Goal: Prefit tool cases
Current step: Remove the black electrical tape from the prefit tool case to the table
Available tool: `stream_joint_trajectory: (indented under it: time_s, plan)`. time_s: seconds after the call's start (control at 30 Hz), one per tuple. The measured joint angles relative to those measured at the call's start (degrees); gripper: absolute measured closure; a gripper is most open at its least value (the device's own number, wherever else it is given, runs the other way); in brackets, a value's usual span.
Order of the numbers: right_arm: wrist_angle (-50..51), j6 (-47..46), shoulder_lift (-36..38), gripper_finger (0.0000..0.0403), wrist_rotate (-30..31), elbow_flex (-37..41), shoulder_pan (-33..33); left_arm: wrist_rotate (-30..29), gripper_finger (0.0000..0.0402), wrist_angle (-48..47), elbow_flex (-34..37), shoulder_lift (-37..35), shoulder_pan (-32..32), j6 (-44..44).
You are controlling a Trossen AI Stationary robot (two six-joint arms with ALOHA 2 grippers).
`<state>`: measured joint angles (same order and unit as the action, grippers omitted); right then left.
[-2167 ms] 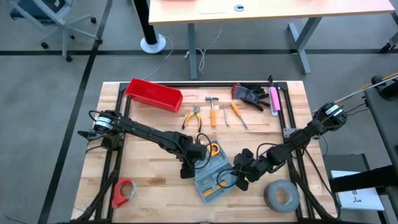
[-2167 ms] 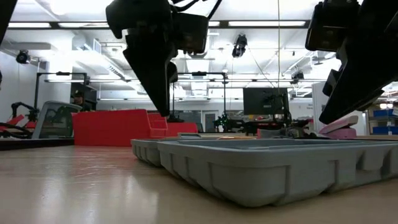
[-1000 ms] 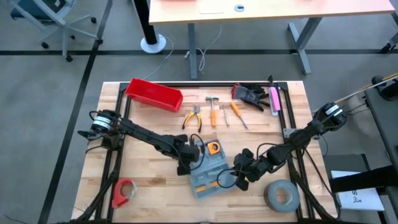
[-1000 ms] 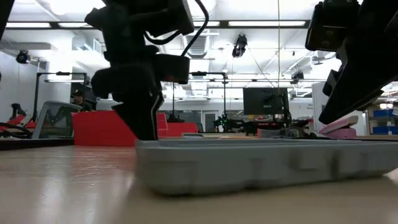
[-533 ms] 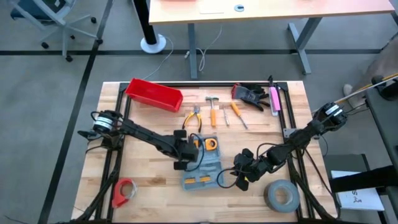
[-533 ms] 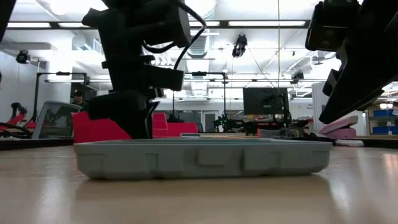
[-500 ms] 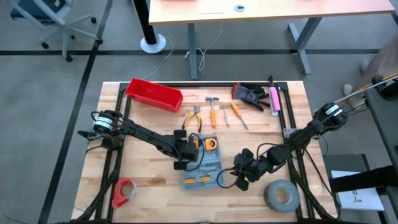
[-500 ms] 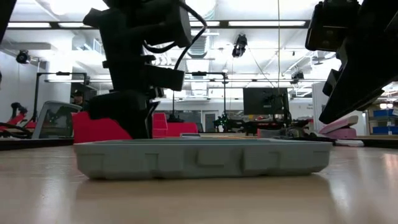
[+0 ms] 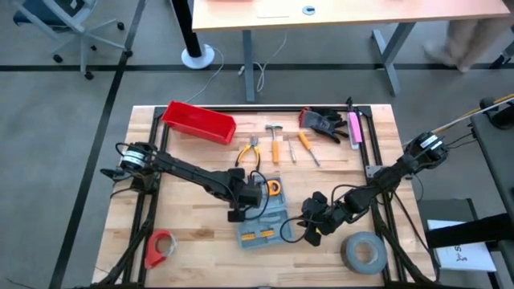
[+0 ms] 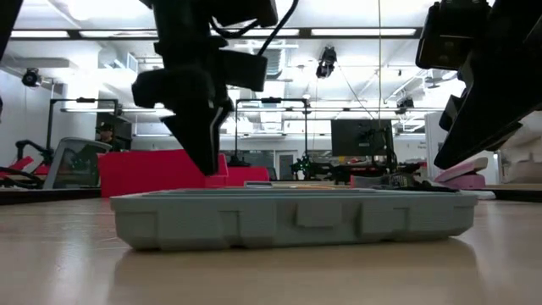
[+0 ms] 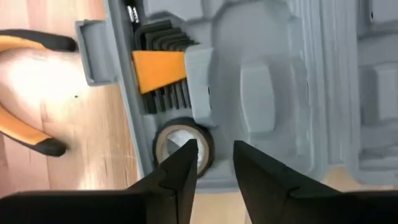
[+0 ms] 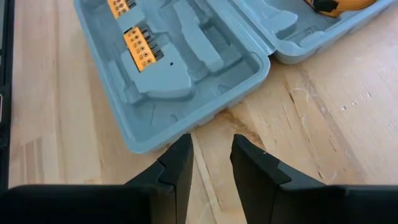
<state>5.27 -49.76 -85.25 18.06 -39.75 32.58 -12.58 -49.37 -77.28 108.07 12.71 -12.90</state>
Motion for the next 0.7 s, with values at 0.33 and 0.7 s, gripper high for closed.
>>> stream_joint_trajectory:
  time_s: [0.33,0.7]
  plan:
    - [0.0,0.0,0.0,0.0327,0.0,0.0,0.0,-0.1,0.0286,0.0,1.2,0.0,-0.9,-0.2]
    - [-0.4,0.2,0.0,0.0312,1.0,0.0,0.0,4.7,0.0287,11.2,9.0,2.6,-3.4,0.0]
